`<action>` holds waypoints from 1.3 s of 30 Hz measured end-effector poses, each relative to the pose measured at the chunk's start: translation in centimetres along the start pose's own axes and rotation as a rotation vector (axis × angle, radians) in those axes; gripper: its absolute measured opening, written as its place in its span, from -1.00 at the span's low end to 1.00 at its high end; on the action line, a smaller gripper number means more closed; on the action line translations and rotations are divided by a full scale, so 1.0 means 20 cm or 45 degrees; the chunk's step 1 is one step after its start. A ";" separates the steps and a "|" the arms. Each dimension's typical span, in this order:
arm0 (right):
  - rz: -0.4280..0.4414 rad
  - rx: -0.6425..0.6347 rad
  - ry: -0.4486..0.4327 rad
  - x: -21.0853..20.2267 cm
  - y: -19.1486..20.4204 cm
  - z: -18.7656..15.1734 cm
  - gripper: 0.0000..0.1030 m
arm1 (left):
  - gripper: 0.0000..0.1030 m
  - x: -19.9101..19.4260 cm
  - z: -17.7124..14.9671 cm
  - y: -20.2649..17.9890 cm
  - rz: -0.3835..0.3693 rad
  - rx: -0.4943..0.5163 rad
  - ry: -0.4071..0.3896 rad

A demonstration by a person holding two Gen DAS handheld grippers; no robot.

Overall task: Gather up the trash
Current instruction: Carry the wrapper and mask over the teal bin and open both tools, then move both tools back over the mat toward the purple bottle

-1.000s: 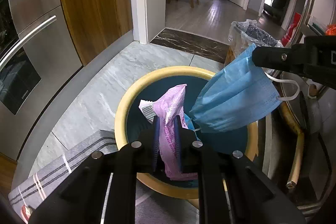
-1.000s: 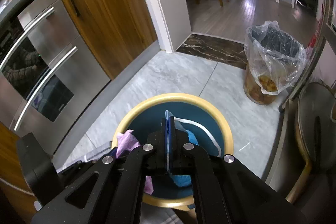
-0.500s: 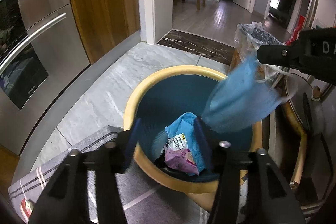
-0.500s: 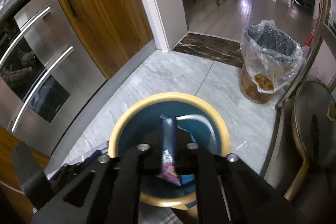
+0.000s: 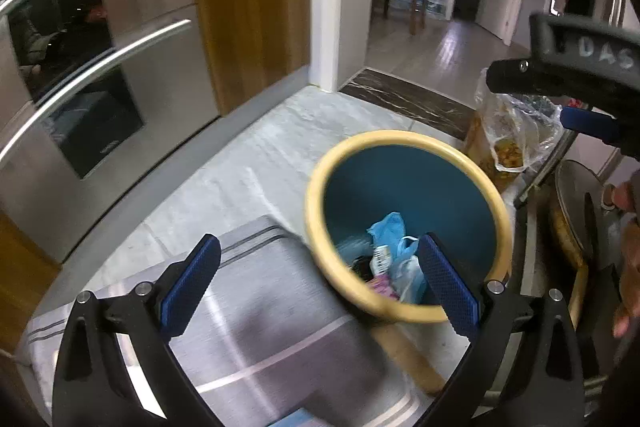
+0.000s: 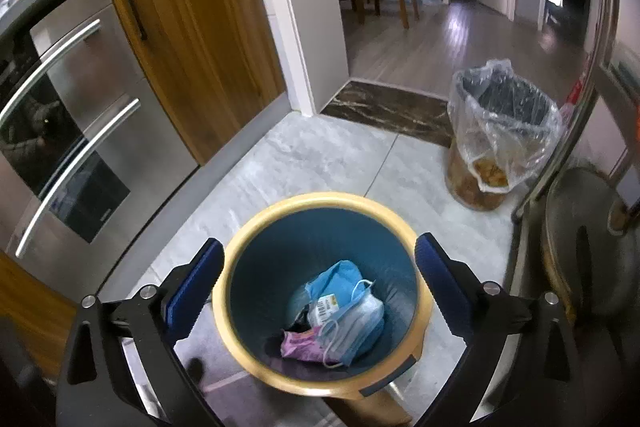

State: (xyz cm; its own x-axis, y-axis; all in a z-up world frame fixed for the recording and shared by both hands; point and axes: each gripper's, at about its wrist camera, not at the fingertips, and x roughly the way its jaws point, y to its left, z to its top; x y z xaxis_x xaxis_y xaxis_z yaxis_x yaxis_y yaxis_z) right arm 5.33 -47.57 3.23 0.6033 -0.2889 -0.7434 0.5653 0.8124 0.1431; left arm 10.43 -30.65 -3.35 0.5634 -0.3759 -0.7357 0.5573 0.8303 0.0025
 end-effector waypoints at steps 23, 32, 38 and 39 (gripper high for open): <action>0.110 -0.218 -0.126 -0.28 0.40 -0.21 0.89 | 0.89 -0.86 -0.47 0.70 0.296 -0.124 -0.141; 0.215 -0.269 -0.089 -0.43 0.56 -0.41 0.90 | 0.89 -0.88 -0.63 1.00 0.358 -0.282 -0.106; 0.250 -0.280 0.019 -0.46 0.64 -0.58 0.90 | 0.89 -0.92 -0.71 1.17 0.378 -0.401 -0.078; 0.259 -0.274 0.045 -0.46 0.65 -0.61 0.90 | 0.89 -0.93 -0.72 1.20 0.396 -0.413 -0.072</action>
State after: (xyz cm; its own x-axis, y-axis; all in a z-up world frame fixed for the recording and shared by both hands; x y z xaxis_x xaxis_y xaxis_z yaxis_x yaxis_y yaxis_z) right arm 0.26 -28.11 3.99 0.6699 -0.0939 -0.7365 0.3001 0.9416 0.1529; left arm 4.56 2.23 0.66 0.7111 -0.1028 -0.6956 0.1413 0.9900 -0.0018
